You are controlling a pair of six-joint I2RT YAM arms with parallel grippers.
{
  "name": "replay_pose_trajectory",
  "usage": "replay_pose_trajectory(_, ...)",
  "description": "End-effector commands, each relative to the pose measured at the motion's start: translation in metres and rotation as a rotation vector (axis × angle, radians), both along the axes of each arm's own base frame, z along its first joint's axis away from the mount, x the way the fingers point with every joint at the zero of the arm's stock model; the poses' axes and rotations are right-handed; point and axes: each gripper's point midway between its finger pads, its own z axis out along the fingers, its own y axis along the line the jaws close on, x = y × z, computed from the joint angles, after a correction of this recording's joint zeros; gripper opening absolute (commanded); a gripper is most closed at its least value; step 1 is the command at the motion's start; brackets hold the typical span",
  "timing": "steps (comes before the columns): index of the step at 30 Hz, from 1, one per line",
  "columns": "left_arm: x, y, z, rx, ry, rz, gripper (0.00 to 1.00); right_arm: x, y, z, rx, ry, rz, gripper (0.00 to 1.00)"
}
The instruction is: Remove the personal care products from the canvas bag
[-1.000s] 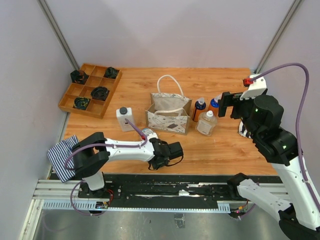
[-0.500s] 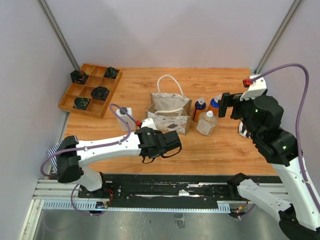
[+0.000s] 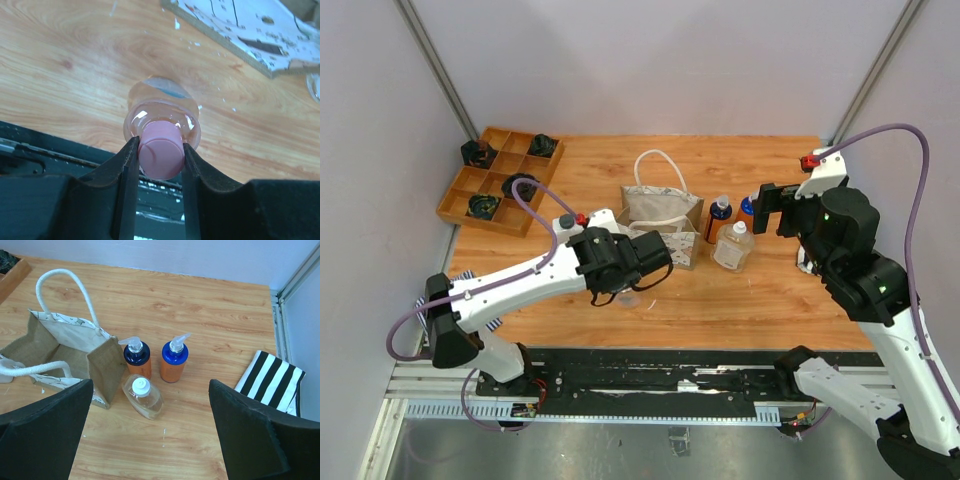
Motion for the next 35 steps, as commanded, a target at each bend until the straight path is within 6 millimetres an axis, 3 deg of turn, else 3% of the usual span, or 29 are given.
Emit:
replay_pose_trajectory(1,0.036,0.003,0.022,0.000,-0.123,0.019,0.01,-0.001,0.002,0.006,0.021,-0.023,0.007,0.99)
replay_pose_trajectory(7,0.041,-0.003,0.013,0.021,-0.109,-0.004,0.02,-0.002,-0.002,0.010,0.010,-0.037,-0.005,0.98)
replay_pose_trajectory(13,0.046,-0.008,-0.003,0.043,-0.079,-0.022,0.11,-0.002,-0.002,0.008,0.005,-0.032,-0.007,0.99)
replay_pose_trajectory(19,0.047,-0.010,0.008,-0.001,-0.104,-0.034,0.38,-0.003,-0.003,0.007,-0.001,-0.021,-0.009,0.99)
replay_pose_trajectory(24,0.043,-0.005,0.021,-0.011,-0.104,-0.042,0.64,0.000,0.010,0.010,0.011,0.042,0.037,0.99)
replay_pose_trajectory(27,0.044,-0.004,0.039,0.000,-0.127,-0.067,0.71,0.006,0.022,0.008,0.002,0.100,0.072,0.98)
replay_pose_trajectory(30,0.054,0.006,0.076,0.038,-0.213,-0.072,0.75,0.015,0.032,0.011,-0.004,0.118,0.100,0.98)
replay_pose_trajectory(33,0.082,0.034,0.134,0.100,-0.370,-0.031,0.91,0.030,0.040,0.014,-0.016,0.132,0.101,0.98)
replay_pose_trajectory(35,0.109,0.076,0.163,0.171,-0.461,0.049,0.98,0.038,0.045,0.021,-0.005,0.159,0.096,0.98)
